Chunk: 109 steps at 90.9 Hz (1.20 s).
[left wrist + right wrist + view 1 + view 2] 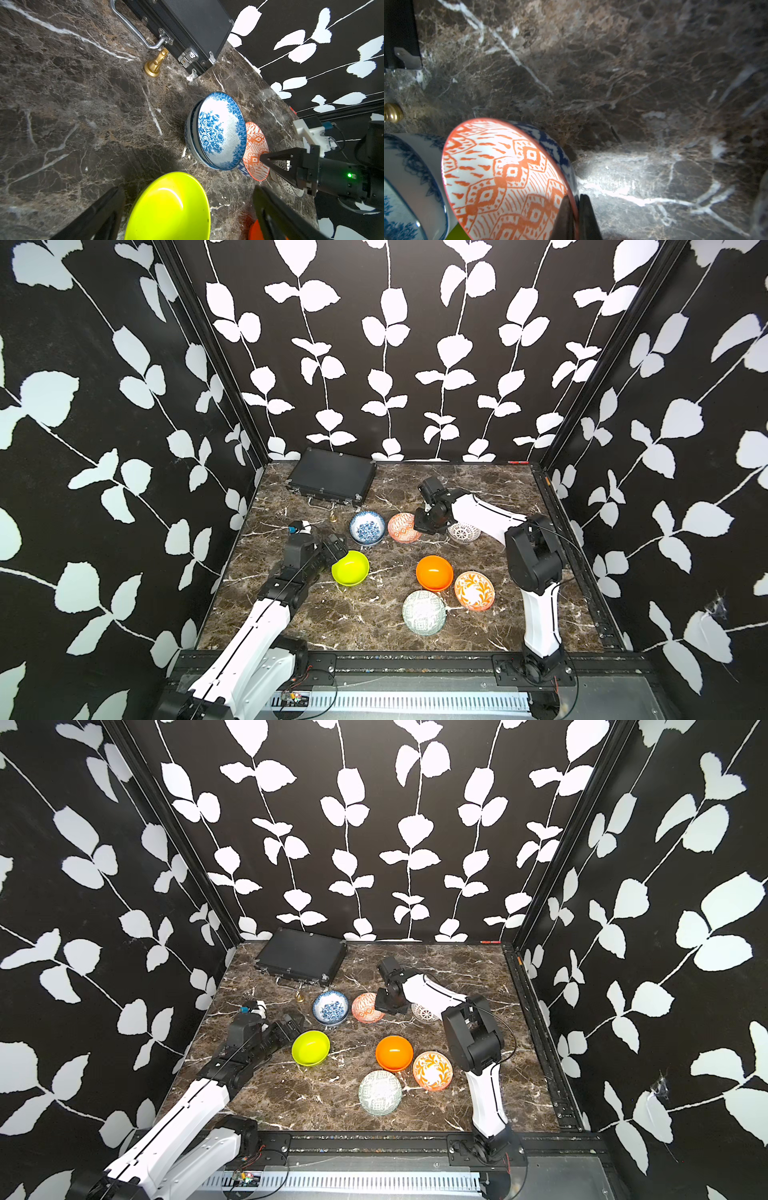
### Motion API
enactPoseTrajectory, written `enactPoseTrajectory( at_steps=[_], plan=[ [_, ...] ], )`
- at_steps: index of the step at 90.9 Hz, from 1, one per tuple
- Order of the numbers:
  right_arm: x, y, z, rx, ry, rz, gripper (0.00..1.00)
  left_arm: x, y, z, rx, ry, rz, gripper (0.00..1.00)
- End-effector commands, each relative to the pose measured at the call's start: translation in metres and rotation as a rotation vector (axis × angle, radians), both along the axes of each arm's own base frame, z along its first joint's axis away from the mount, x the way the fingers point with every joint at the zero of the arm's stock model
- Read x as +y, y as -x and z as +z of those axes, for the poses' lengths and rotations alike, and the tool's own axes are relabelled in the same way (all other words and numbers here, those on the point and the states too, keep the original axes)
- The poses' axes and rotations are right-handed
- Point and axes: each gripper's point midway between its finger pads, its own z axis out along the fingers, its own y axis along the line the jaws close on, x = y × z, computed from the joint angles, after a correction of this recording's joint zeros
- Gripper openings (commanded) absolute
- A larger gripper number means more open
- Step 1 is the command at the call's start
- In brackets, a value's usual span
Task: Stack the bowls
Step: Move the bowl to the center of the board.
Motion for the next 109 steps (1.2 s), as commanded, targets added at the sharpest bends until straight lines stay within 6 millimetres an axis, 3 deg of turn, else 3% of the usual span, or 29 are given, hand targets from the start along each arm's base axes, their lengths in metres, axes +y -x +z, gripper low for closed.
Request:
enactPoseTrajectory(
  at_steps=[1,27,62,109],
  plan=[
    [0.006,0.002,-0.007,0.019,0.003,-0.001,0.01,0.002,-0.001,0.005,-0.033,0.002,0.002,0.99],
    [0.005,0.004,-0.006,0.021,0.014,0.003,0.07,0.002,-0.001,0.005,-0.031,0.003,0.005,0.99],
    [0.002,0.014,-0.011,0.040,-0.001,-0.007,0.08,0.003,-0.001,0.005,-0.030,0.005,0.008,0.99],
    [0.001,0.021,0.004,0.024,-0.003,-0.011,0.08,0.003,0.000,0.005,-0.032,0.005,0.008,0.99]
  ],
)
